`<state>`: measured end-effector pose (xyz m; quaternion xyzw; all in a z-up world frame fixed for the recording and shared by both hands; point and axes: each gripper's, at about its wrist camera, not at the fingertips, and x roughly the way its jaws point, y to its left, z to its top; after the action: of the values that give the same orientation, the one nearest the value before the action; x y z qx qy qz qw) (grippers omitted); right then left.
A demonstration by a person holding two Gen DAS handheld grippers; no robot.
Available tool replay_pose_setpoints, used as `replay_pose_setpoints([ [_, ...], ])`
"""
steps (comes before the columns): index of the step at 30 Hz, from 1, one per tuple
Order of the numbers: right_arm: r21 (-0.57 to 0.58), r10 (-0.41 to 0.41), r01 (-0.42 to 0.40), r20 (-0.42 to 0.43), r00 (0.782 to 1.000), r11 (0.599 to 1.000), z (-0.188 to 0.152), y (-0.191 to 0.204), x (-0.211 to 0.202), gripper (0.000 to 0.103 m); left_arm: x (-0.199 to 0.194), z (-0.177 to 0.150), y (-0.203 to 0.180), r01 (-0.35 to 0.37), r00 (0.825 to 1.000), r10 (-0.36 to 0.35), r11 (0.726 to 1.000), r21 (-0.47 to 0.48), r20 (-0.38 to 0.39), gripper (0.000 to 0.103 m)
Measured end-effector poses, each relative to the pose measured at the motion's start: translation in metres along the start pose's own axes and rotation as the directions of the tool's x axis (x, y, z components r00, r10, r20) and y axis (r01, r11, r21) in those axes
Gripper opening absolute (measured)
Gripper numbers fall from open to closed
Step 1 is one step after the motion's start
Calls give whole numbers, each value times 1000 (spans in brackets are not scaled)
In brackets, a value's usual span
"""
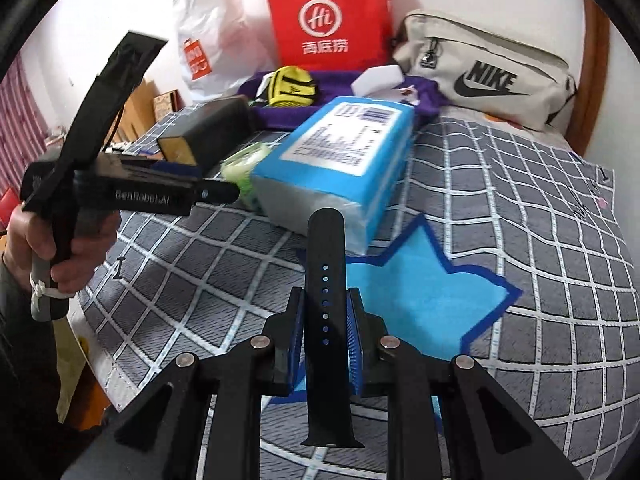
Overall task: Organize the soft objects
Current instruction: 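Grasp the black watch strap on the bed with the right tool, then grasp the green leaf-print packet with the left tool while the right tool holds the strap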
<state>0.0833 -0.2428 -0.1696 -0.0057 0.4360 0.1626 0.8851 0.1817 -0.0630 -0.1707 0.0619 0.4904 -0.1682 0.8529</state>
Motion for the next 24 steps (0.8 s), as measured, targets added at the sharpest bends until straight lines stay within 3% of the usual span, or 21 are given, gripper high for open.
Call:
replay_pose_setpoints([
  [9,15,-1,2,-34,999,1000,-2,-11,10,20,19,11,-8,-24,1000,25,995,93,-11,73],
  [17,24,4,-3,-63,998,1000,-2,-12,23,20,28,16,-4,-23,1000,22,998,64,12,72],
  [24,31,-8,10,-68,998,999,-3,-8,25,20,12,4,-1,-33,999,31,998,56,34,66],
])
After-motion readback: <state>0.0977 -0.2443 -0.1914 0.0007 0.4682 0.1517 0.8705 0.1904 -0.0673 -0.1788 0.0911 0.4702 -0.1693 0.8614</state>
